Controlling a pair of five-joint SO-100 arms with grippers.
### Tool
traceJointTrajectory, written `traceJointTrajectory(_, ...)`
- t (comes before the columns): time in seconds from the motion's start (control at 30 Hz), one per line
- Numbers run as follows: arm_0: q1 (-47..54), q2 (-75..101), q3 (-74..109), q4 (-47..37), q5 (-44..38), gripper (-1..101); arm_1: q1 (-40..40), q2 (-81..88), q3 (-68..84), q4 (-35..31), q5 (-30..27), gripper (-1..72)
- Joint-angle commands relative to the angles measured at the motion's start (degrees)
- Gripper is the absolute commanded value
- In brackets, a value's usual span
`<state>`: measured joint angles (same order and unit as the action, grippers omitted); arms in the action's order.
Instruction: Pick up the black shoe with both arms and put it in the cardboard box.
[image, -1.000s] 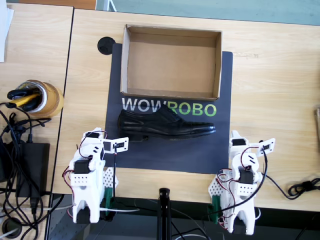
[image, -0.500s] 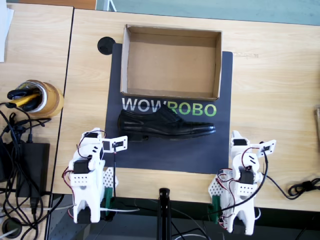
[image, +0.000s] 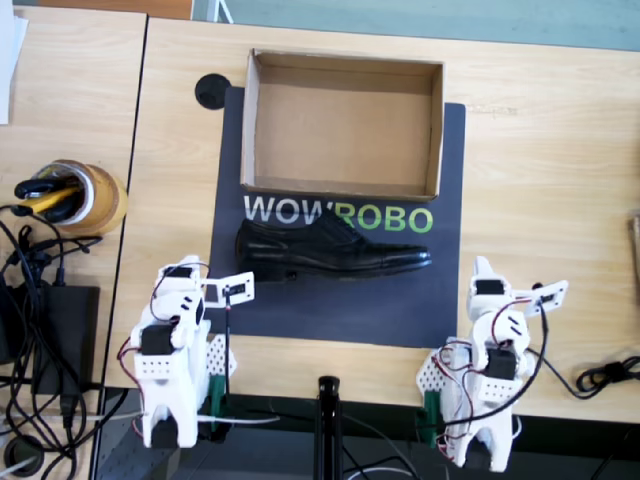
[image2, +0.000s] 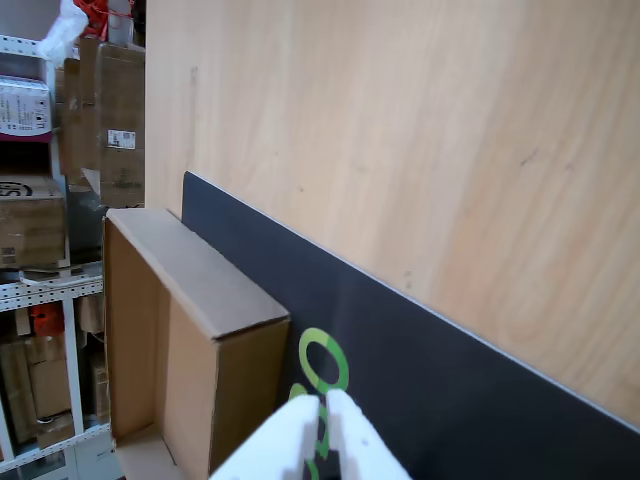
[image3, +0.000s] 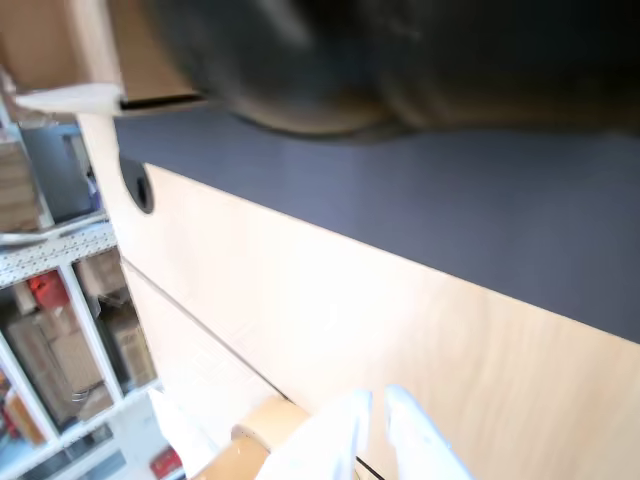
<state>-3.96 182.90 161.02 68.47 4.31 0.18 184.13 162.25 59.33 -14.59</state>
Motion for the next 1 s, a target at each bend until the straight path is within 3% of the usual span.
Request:
traceJointTrajectory(0.0,0.44,-6.5,-7.73,-0.26,-1.14,0,0.09,-4.48,-7.12,2.37,-0.7,-0.2)
traceJointTrajectory(0.23,3.25,-18.11,-20.92,0.53,-3.08,0,-4.75,-15.03,-23.29,11.16,-0.26,-0.2)
traceJointTrajectory(0.7,10.02,-29.97,-39.64,11.16,-8.0,0,-18.98,-38.32,-53.79,29.44,3.96,-0.2)
traceJointTrajectory(0.97,17.23,-34.19,-44.56,17.05,-12.22,0,-28.65,-48.08,-61.26,34.01,6.94,-0.2)
